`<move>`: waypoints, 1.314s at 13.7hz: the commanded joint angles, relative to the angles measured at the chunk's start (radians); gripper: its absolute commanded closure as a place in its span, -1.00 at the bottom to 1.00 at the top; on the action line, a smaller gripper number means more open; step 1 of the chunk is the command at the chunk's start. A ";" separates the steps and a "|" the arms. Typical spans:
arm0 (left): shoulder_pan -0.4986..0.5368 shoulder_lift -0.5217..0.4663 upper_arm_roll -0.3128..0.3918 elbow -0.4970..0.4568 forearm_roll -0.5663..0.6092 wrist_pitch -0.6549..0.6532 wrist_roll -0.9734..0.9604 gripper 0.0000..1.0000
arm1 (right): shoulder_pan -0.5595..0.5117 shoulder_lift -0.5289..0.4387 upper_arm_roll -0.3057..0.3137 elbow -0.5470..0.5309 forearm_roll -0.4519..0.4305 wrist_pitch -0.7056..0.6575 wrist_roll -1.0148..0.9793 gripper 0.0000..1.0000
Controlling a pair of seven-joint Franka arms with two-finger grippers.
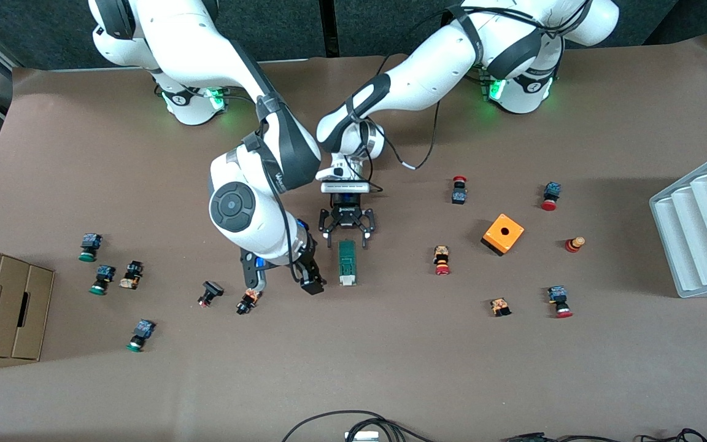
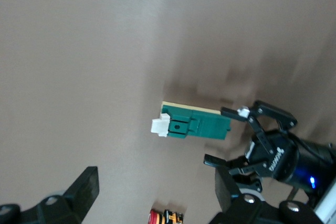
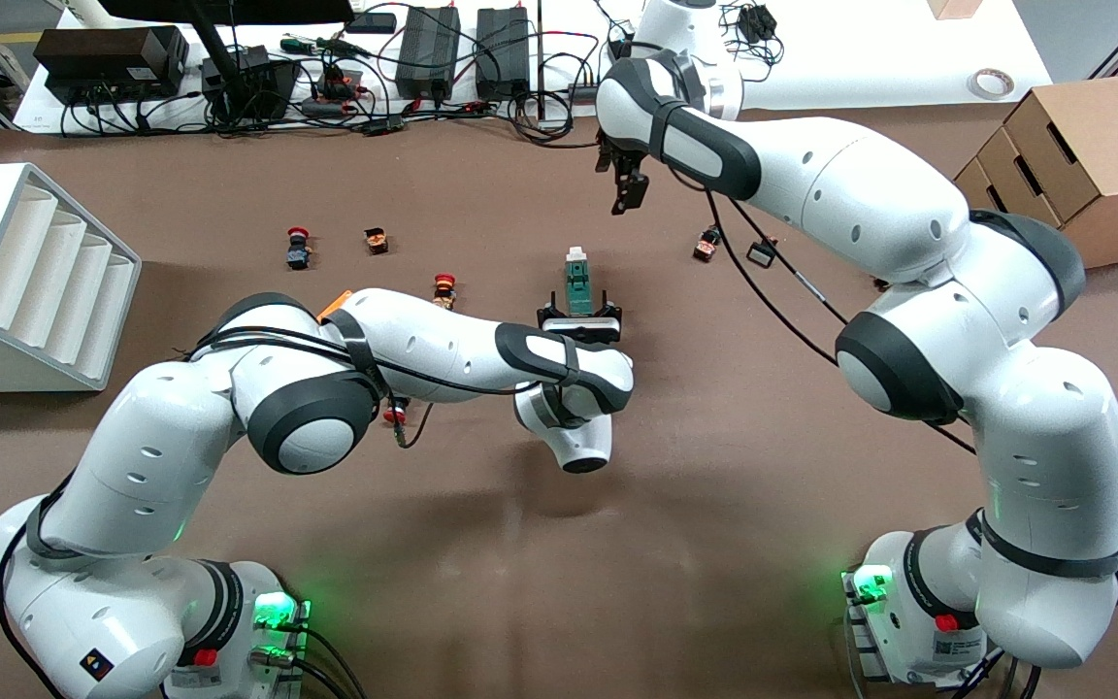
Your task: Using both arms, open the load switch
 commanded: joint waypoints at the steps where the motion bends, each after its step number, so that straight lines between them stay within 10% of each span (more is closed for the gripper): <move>1: 0.004 0.016 -0.001 0.020 0.039 -0.012 -0.017 -1.00 | 0.000 0.059 -0.015 0.056 0.079 -0.035 0.078 -0.97; 10: 0.004 0.058 -0.001 0.058 0.097 -0.009 -0.032 -0.99 | -0.094 0.201 -0.012 0.162 0.335 -0.098 0.092 -0.97; 18: 0.002 0.087 0.013 0.064 0.114 -0.010 -0.067 -0.99 | -0.094 0.315 -0.011 0.223 0.383 -0.035 0.092 -0.94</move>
